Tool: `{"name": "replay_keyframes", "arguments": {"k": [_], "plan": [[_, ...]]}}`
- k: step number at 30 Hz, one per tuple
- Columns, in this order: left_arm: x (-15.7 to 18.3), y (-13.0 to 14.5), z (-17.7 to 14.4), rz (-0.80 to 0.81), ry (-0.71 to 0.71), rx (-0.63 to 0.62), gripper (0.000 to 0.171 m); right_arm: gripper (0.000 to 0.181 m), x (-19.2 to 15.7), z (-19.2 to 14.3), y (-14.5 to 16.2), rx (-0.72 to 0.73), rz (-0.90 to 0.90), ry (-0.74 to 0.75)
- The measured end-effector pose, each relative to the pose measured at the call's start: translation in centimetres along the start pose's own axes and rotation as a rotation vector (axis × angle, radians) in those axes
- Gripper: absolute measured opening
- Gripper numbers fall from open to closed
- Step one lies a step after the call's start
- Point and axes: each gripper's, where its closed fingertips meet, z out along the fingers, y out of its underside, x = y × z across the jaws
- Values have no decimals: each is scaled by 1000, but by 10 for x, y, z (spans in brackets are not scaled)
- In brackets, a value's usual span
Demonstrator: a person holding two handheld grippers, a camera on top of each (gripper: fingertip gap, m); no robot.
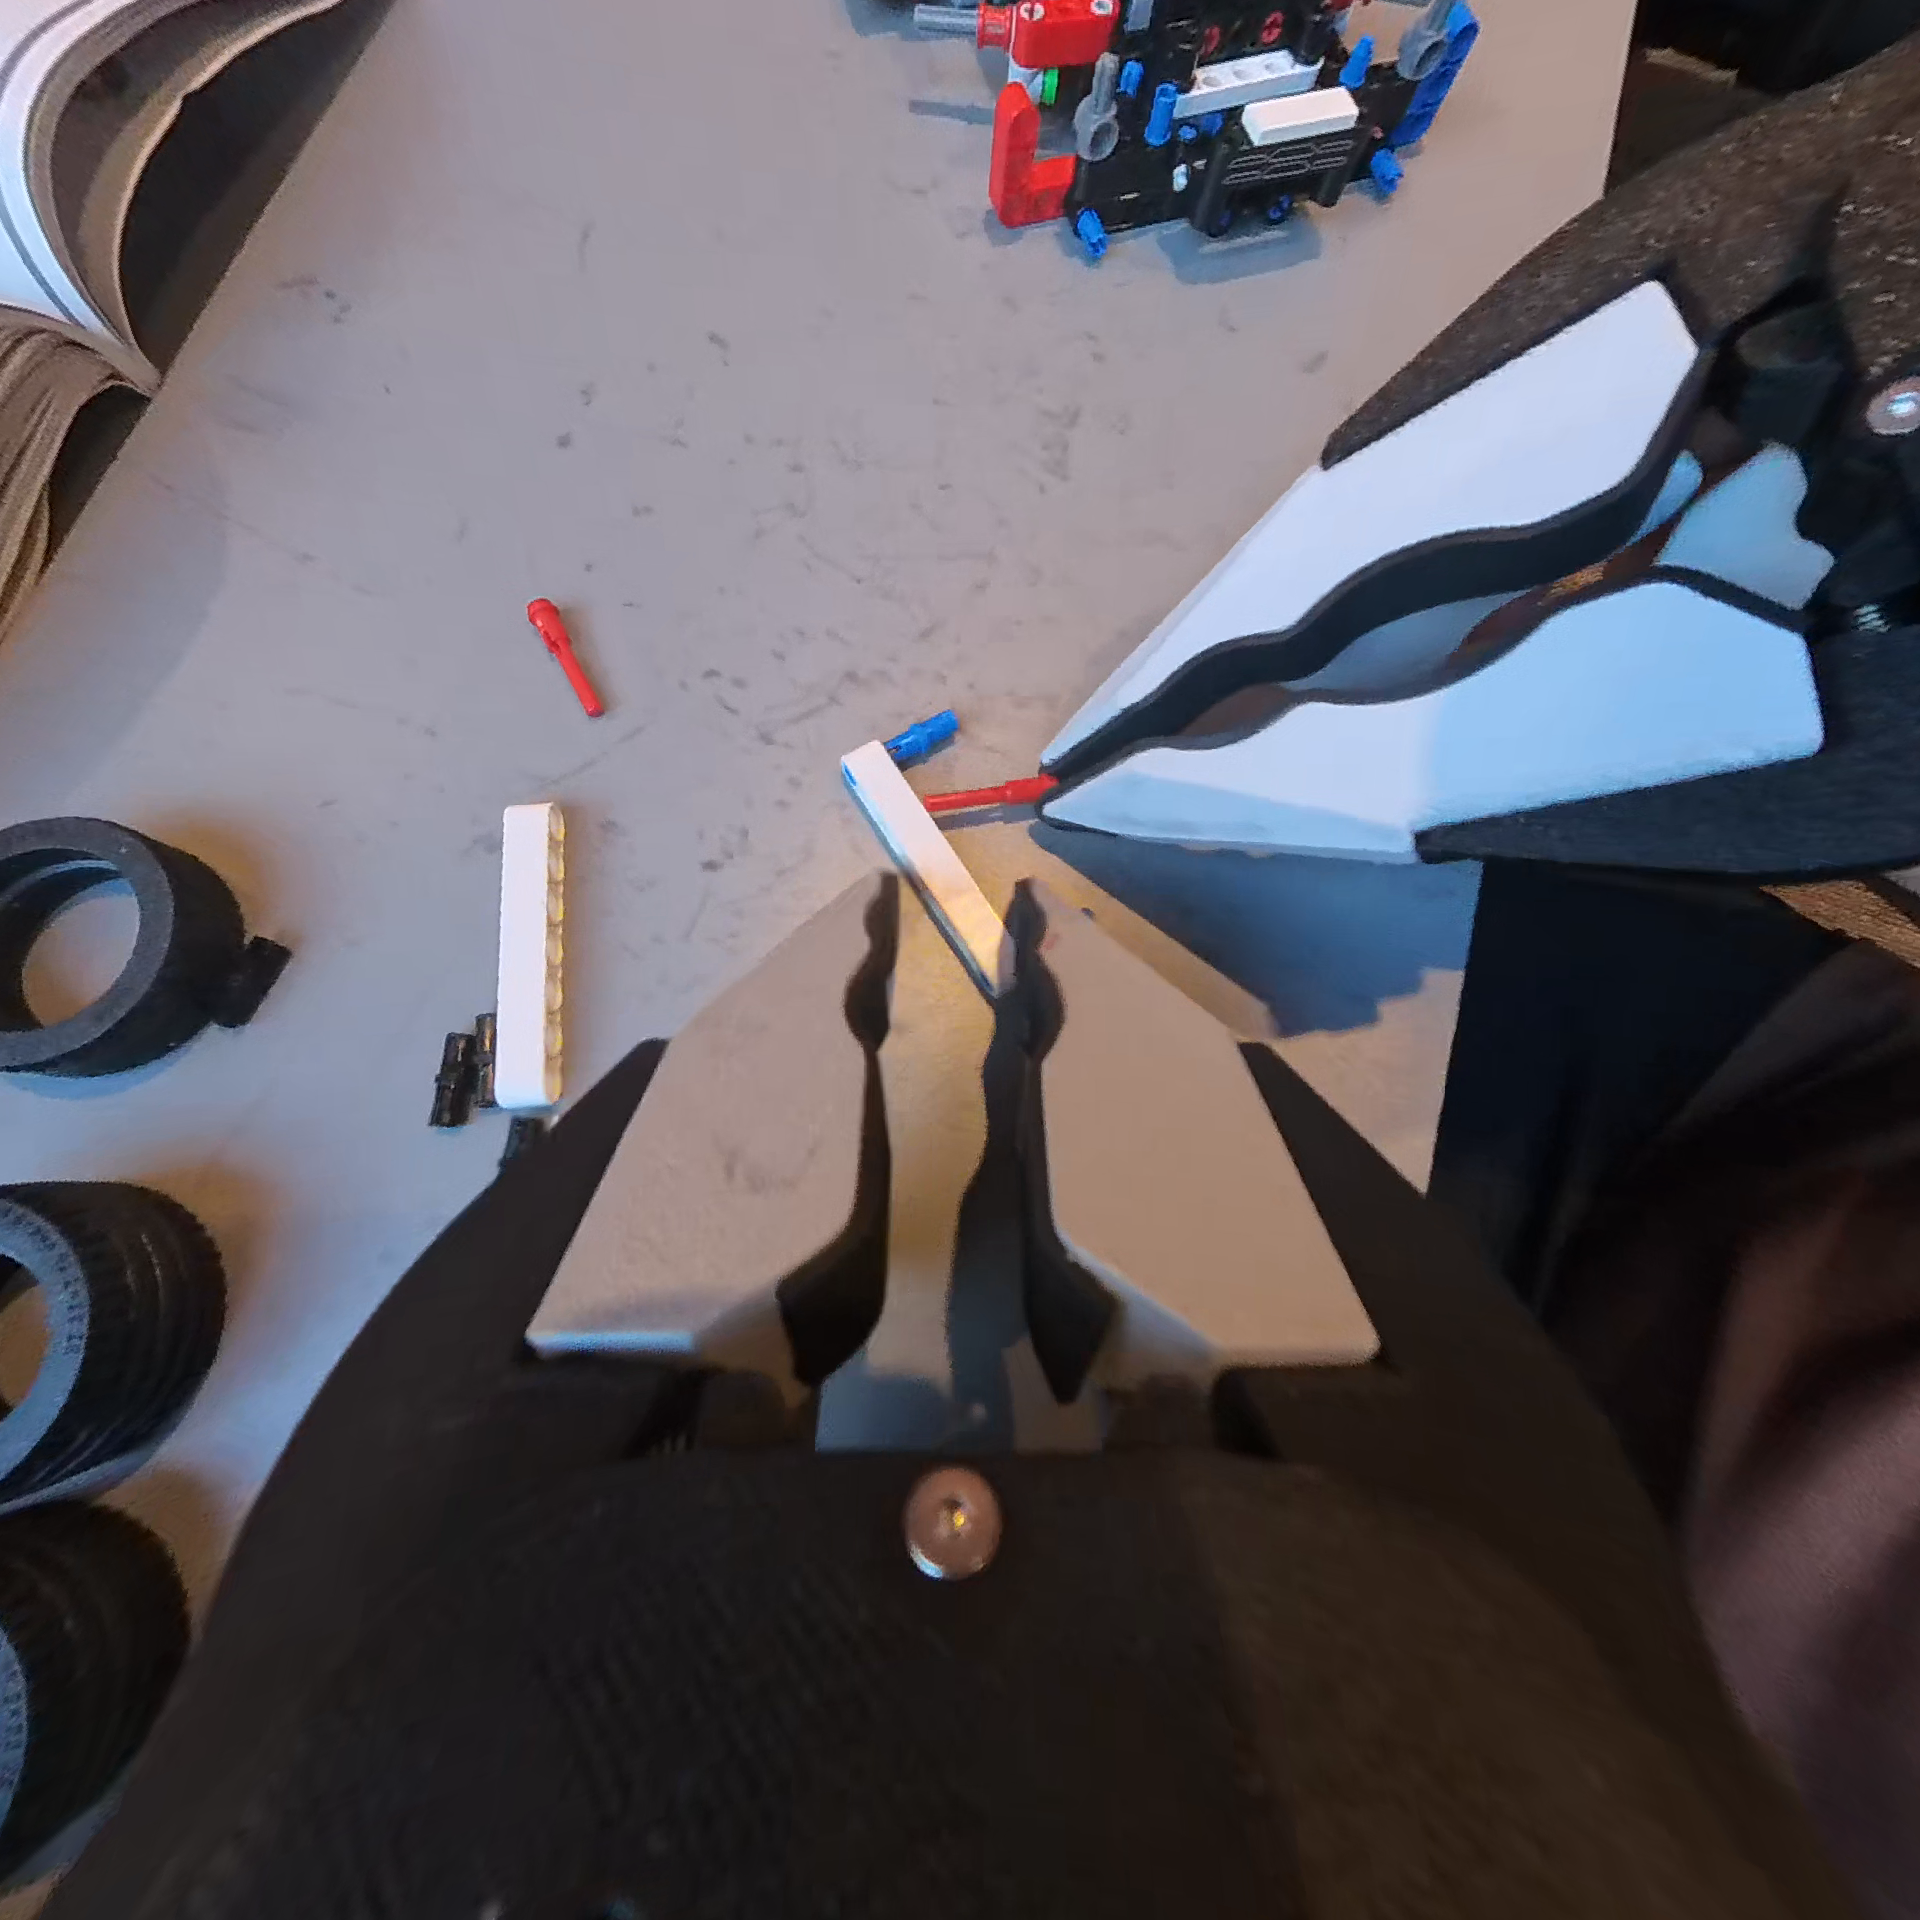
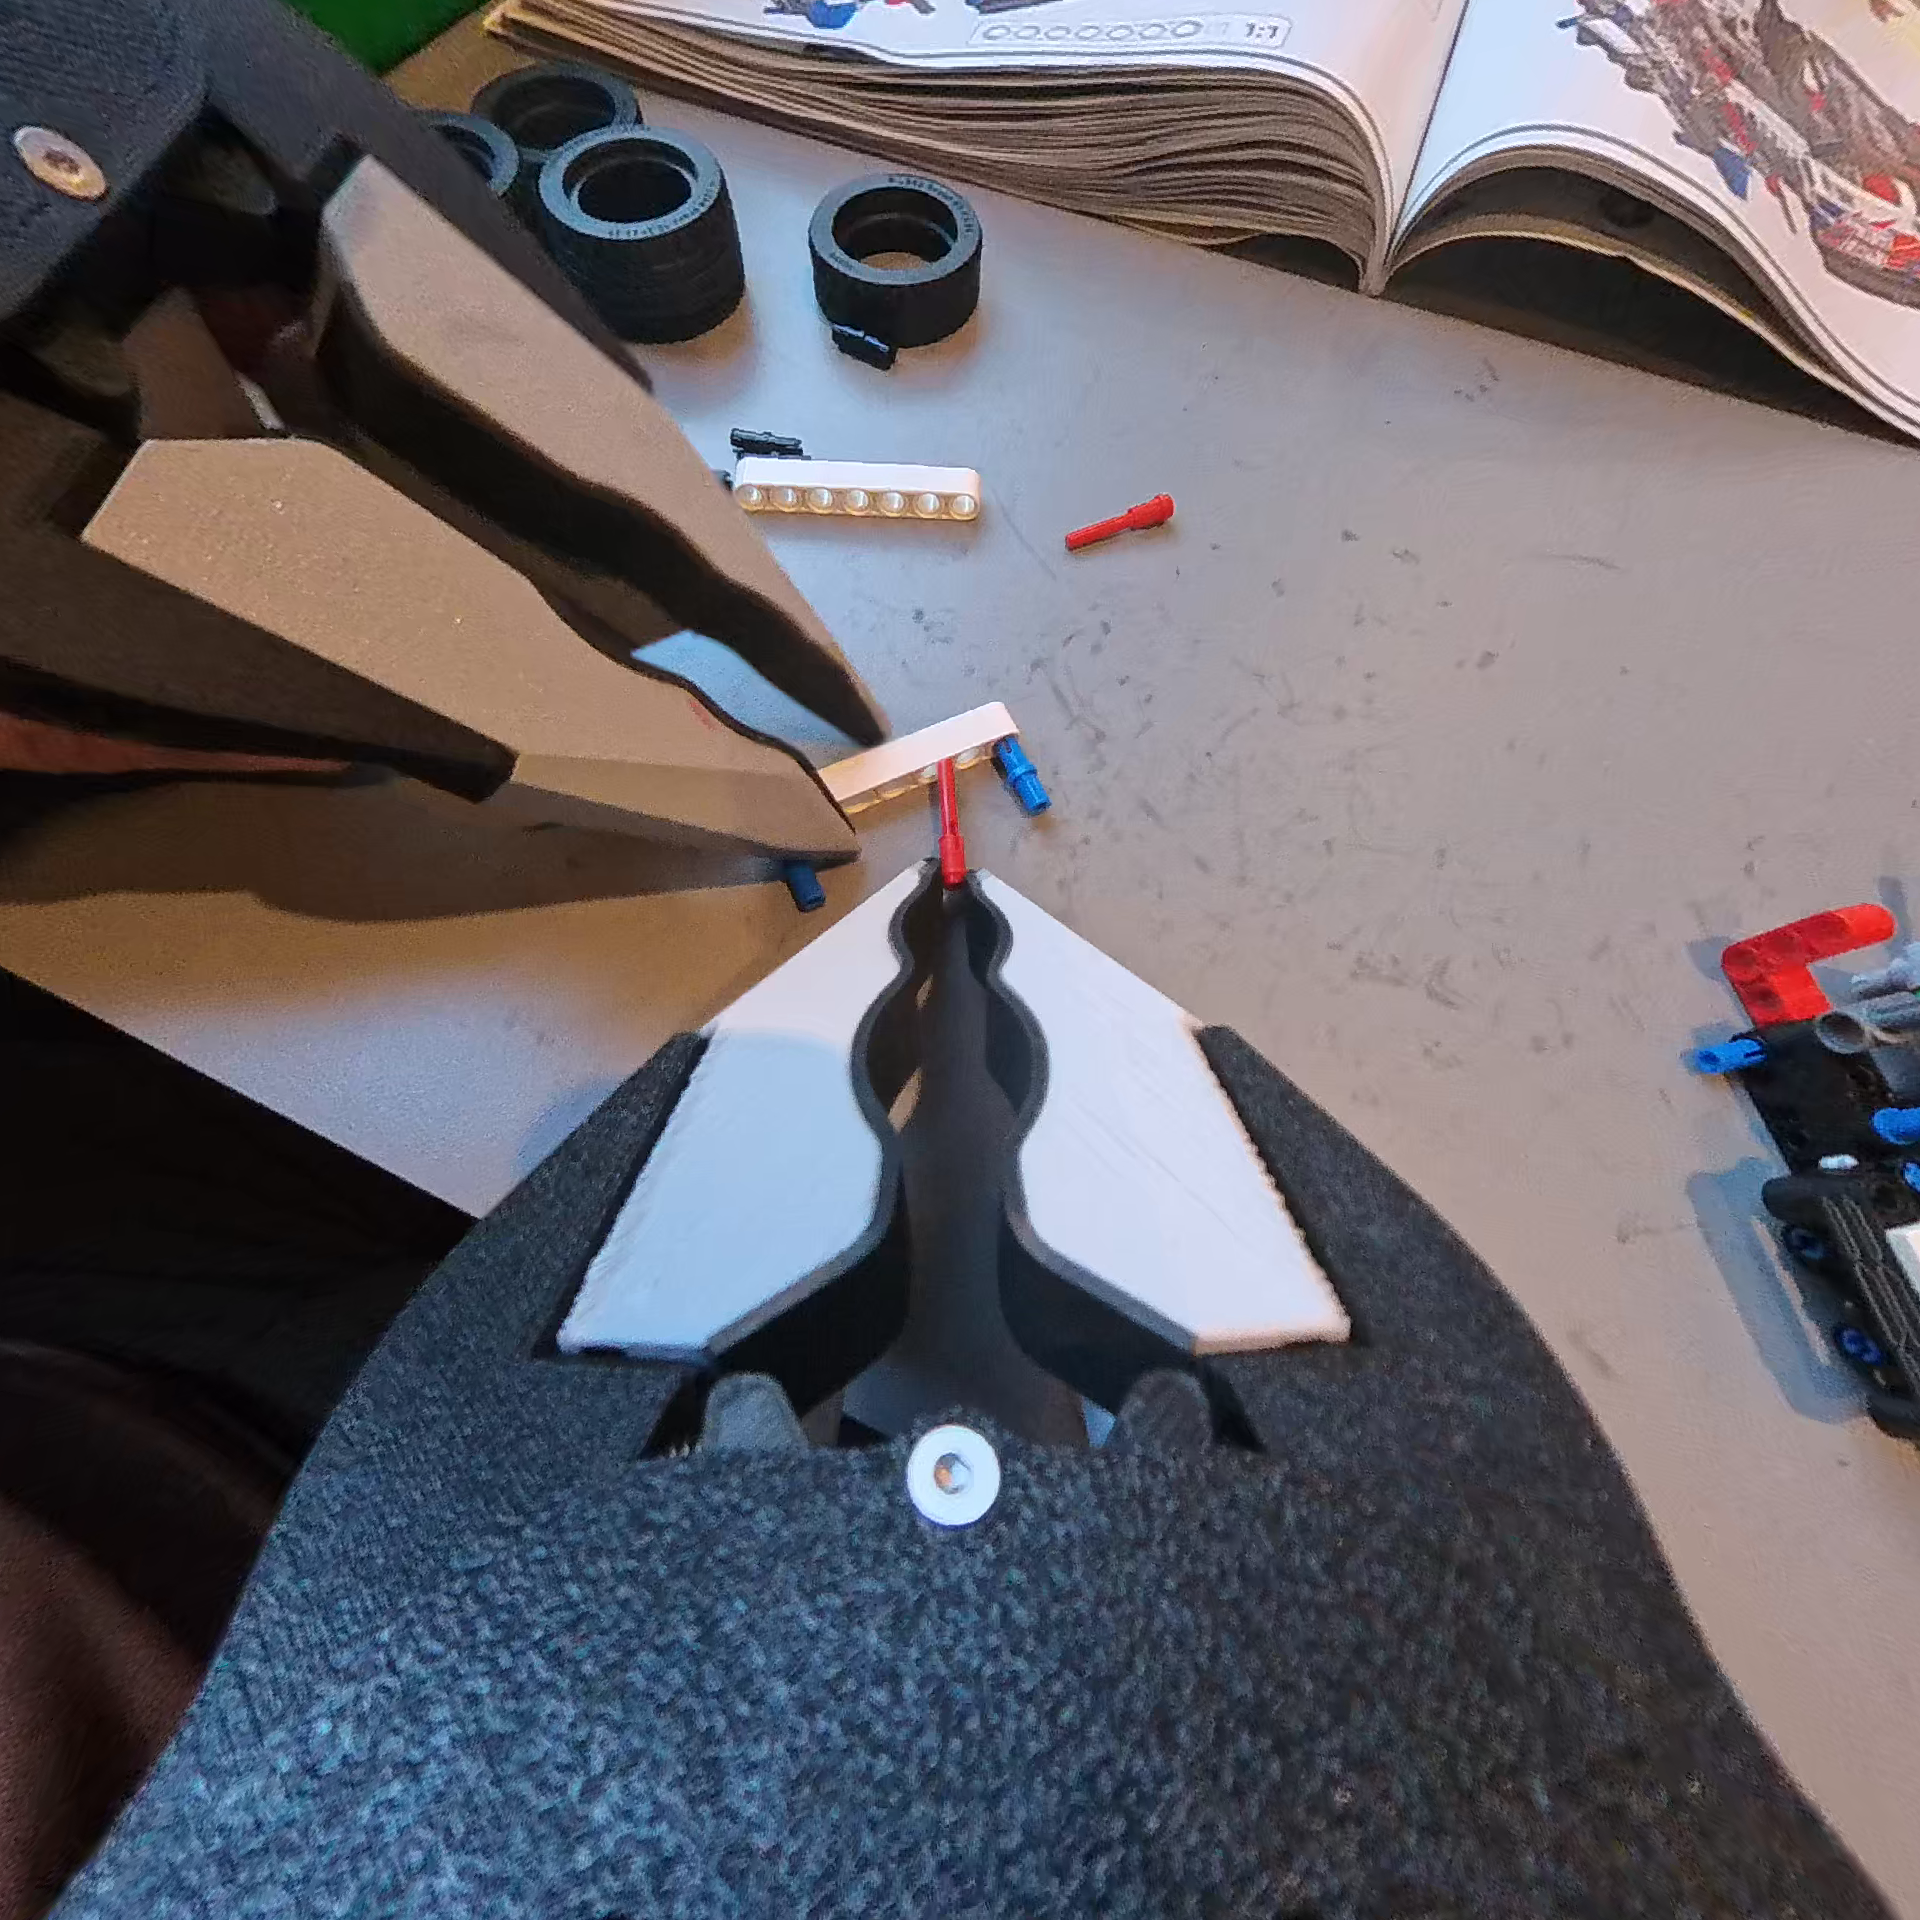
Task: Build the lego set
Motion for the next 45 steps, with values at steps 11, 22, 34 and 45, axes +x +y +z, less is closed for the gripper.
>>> {"name": "replay_keyframes", "arguments": {"k": [11, 22, 34, 45], "plan": [[-7, -5, 7, 42, -7, -38, 6, 3, 5, -1, 3, -32, -36, -2], [-4, -5, 7, 42, -27, -10, 6, 3, 6, 3, -1, -18, -43, 22], [-6, -5, 6, 15, 20, -7, 6, 5, -3, 5, -4, -16, -141, 23], [-5, -1, 2, 86, 65, -12, 6, 23, 2, -18, -12, 4, -318, -76]]}}
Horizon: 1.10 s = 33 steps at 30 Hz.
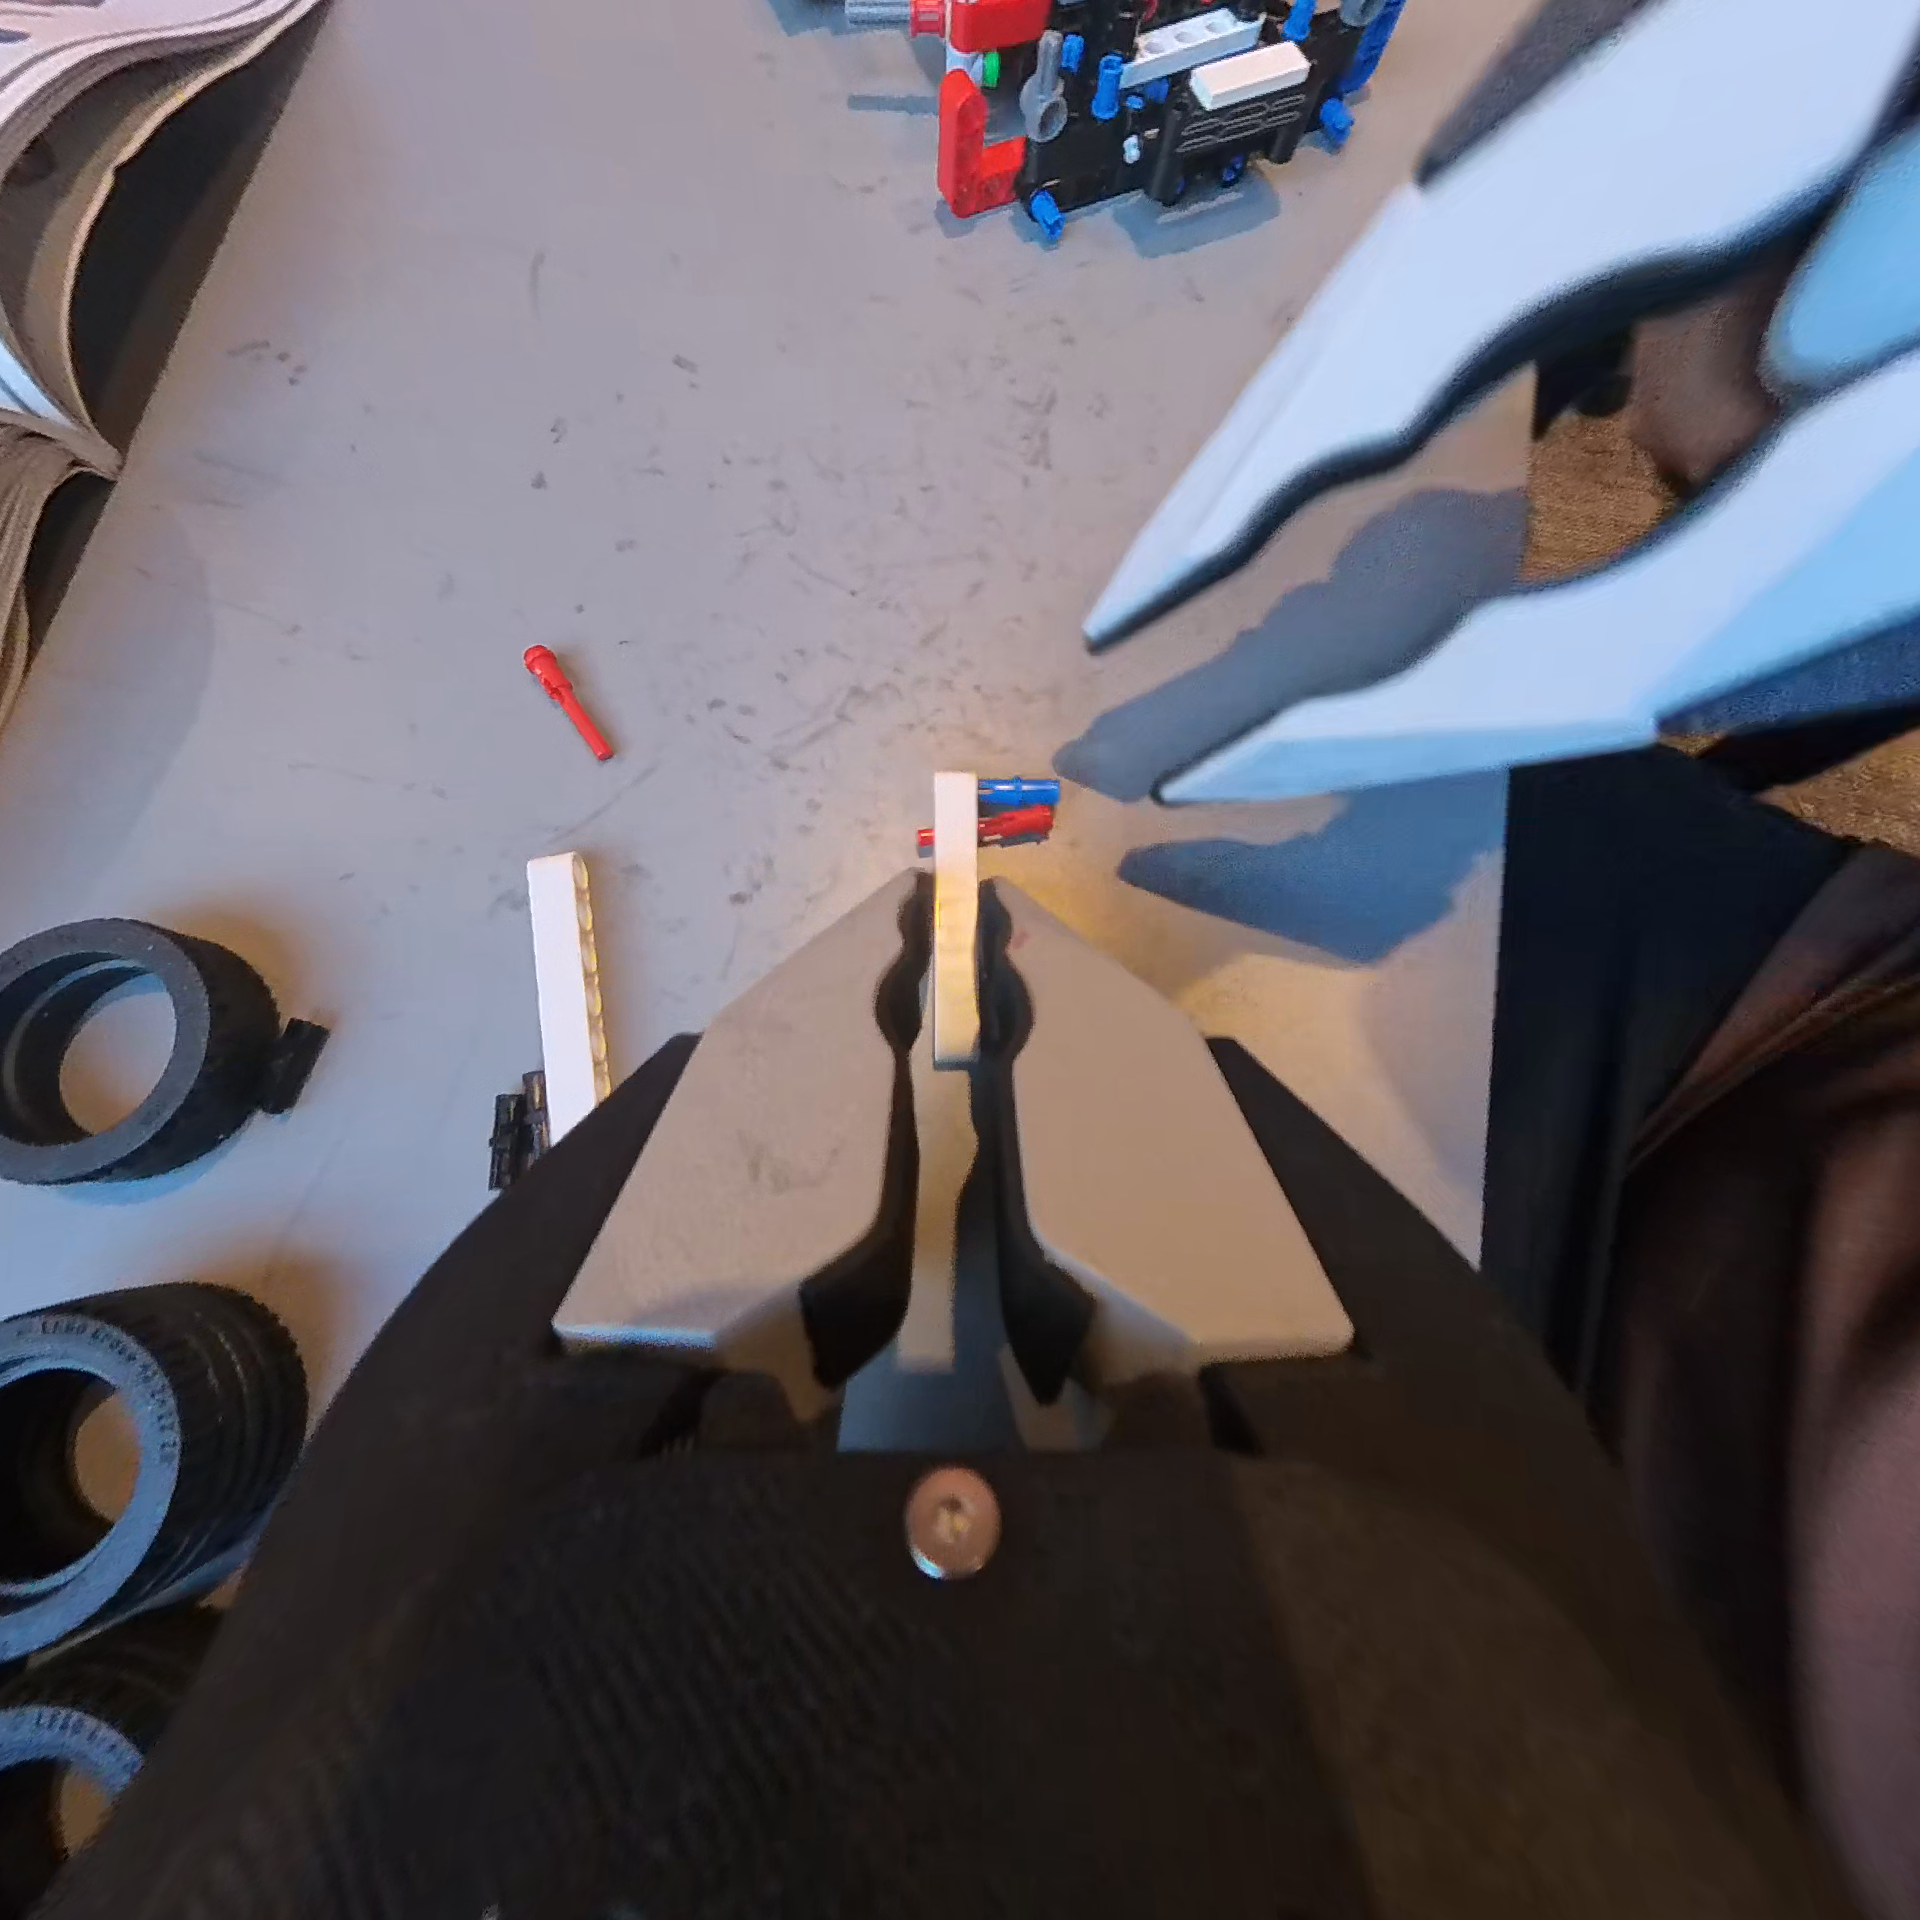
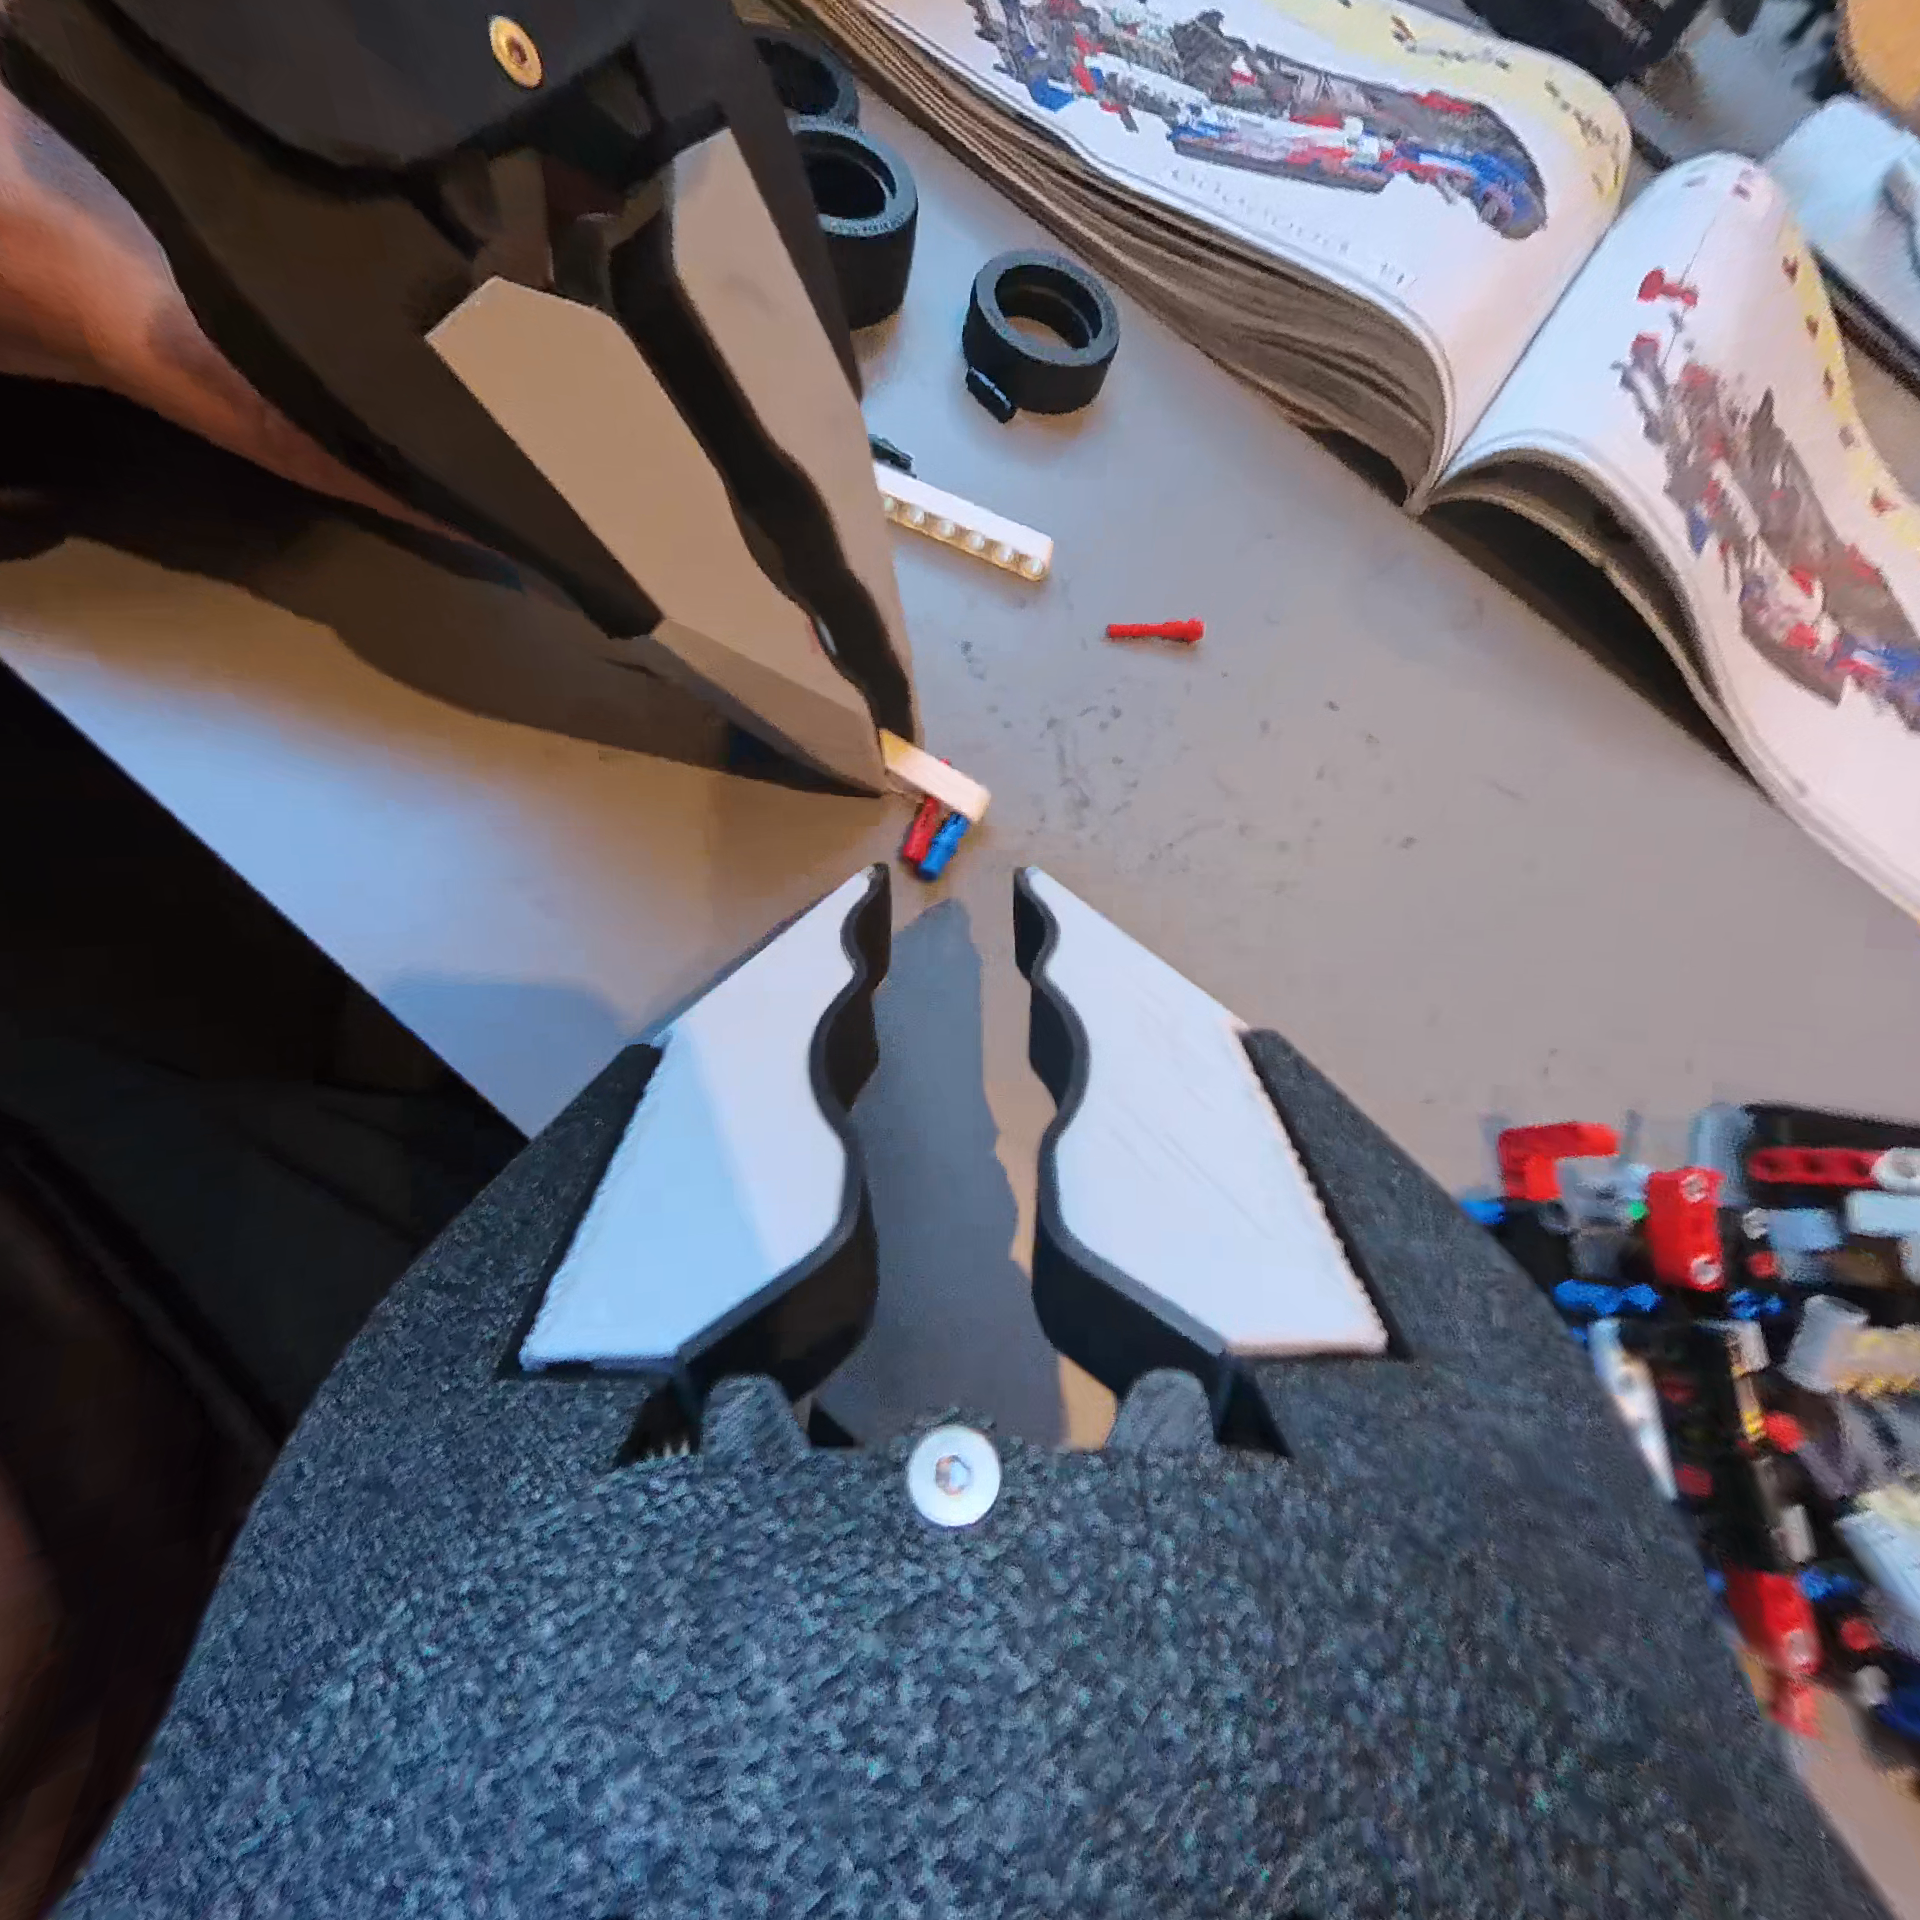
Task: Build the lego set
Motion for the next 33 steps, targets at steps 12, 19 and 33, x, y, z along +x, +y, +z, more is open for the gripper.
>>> {"name": "replay_keyframes", "arguments": {"k": [12, 19, 33], "plan": [[7, 0, 0, 34, 47, -1, 6, 22, -7, 20, 2, -144, -473, -168], [10, 1, 0, 54, 50, -2, 6, 19, -9, 23, 2, -126, -469, -195], [12, 2, -1, 69, 64, -2, 5, 18, -13, 24, 2, -67, -438, -274]]}}
